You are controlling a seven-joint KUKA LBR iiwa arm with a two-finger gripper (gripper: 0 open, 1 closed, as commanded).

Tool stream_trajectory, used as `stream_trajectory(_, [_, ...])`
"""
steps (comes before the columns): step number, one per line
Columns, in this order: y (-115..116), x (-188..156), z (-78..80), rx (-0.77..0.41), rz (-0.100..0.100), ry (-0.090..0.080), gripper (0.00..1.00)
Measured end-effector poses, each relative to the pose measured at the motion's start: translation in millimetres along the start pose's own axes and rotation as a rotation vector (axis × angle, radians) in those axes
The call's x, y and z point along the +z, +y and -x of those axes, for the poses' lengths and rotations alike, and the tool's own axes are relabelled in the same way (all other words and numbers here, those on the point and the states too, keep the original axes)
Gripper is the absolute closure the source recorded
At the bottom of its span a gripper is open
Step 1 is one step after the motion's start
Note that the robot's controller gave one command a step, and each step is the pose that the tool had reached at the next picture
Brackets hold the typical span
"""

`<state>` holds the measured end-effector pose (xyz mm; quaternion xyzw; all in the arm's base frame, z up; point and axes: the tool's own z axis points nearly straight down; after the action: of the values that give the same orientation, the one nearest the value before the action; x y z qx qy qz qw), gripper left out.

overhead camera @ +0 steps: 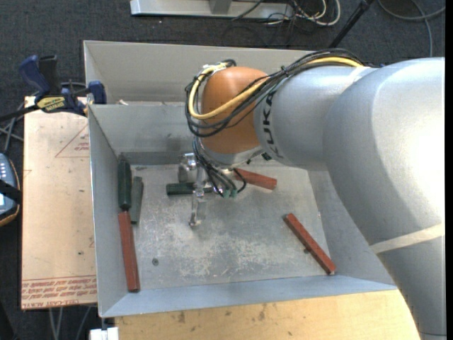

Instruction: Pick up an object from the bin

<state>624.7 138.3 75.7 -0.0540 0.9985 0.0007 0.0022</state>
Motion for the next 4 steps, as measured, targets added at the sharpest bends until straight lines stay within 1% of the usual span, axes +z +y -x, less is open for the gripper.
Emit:
stream_trajectory(1, [-13.5,4.0,-2.1,0.121,0.001,-0.001,1.0])
stream_trajectory(3, [-13.5,3.0,-2.2,0.122,0.001,0.0,1.0])
stream_trajectory(4, [-13.6,-3.6,-4.1,0.122,0.0,0.008,1.0])
